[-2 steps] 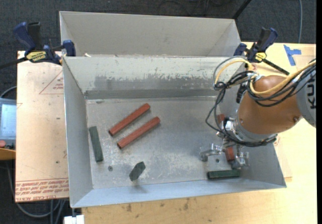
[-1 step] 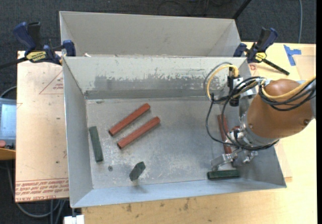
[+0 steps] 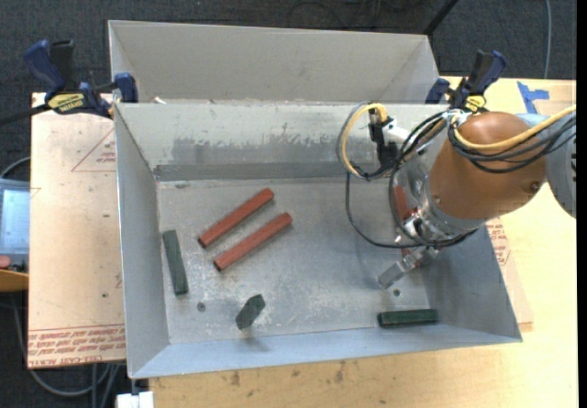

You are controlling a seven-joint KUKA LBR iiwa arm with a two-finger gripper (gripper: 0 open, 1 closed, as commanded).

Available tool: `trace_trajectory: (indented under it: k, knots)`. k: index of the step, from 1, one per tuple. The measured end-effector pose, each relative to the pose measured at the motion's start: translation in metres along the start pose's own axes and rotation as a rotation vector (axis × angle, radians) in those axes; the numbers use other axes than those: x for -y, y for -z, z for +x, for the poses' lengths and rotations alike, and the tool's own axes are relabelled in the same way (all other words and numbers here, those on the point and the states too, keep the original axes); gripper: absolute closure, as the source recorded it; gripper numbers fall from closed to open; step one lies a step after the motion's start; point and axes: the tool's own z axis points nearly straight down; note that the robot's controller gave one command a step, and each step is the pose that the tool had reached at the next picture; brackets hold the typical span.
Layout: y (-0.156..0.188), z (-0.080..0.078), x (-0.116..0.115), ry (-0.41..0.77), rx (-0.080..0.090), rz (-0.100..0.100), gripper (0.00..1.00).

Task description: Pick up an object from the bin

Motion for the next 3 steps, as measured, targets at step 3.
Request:
trace_trajectory:
  k: [3]
  knots:
    - [-0.003,0.054,0.067,-0.406,0.007,0.004,0.00]
